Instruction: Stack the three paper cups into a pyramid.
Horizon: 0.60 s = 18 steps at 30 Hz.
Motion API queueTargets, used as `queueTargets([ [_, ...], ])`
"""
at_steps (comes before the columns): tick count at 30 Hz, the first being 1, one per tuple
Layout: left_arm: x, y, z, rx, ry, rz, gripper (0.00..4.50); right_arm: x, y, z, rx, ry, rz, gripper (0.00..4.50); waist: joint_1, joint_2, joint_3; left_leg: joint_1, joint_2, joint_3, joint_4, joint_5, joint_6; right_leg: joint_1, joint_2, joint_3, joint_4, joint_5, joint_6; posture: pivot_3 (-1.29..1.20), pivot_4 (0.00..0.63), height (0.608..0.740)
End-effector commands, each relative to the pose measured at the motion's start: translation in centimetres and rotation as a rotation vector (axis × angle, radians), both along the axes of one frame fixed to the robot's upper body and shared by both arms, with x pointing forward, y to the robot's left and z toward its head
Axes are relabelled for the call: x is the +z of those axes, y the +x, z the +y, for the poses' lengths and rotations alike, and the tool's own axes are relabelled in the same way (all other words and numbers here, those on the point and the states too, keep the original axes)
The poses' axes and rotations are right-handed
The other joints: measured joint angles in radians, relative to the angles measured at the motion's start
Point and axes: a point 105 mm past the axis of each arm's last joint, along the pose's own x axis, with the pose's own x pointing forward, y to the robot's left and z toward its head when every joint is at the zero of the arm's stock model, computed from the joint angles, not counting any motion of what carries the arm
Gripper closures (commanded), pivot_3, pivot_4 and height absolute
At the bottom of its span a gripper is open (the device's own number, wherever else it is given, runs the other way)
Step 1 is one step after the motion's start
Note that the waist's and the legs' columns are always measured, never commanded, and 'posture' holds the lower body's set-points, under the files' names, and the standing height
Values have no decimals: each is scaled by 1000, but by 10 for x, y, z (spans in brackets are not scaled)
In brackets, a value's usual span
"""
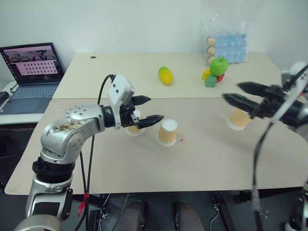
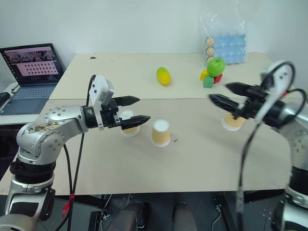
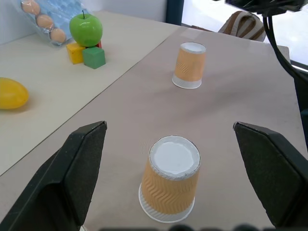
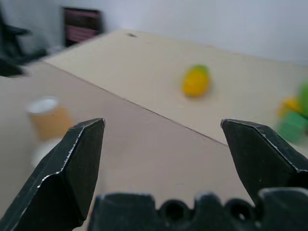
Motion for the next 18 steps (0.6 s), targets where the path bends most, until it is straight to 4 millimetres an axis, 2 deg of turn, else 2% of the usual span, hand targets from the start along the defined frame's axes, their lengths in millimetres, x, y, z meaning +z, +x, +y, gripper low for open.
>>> queueTargets([
  [1, 9, -10, -5, -58, -5, -39, 0, -12, -3, -44, -218, -72, -45, 23, 0, 1, 0, 0, 0, 1, 0, 0, 1, -1, -1, 1, 1, 0, -1, 0, 150, 740],
  [5, 5, -15, -6, -94, 32, -25, 0, -51, -11, -53, -272, -99, 1, 23, -8, 2, 1, 0, 0, 1, -1, 3, 6, -2, -1, 2, 2, 0, -2, 0, 150, 740],
  [8, 4, -14, -5, -93, 48, -32, 0, -64, -8, -51, -276, -63, 7, 23, -14, 2, 1, 1, 0, 1, -1, 3, 6, 0, 0, 3, 2, 0, -1, 0, 150, 740],
  [11, 4, -12, -5, -86, 56, -38, 0, -68, -2, -42, -240, -38, 8, 23, -18, 2, 1, 3, 0, 2, 0, 3, 5, 1, 0, 3, 1, -4, 4, 0, 150, 740],
  [18, 7, -11, -2, -68, 28, -33, 0, -68, 16, -32, -196, -40, -3, 23, -18, 2, 1, 3, 0, 2, -1, 3, 6, 1, 0, 3, 1, -2, 2, 0, 150, 740],
])
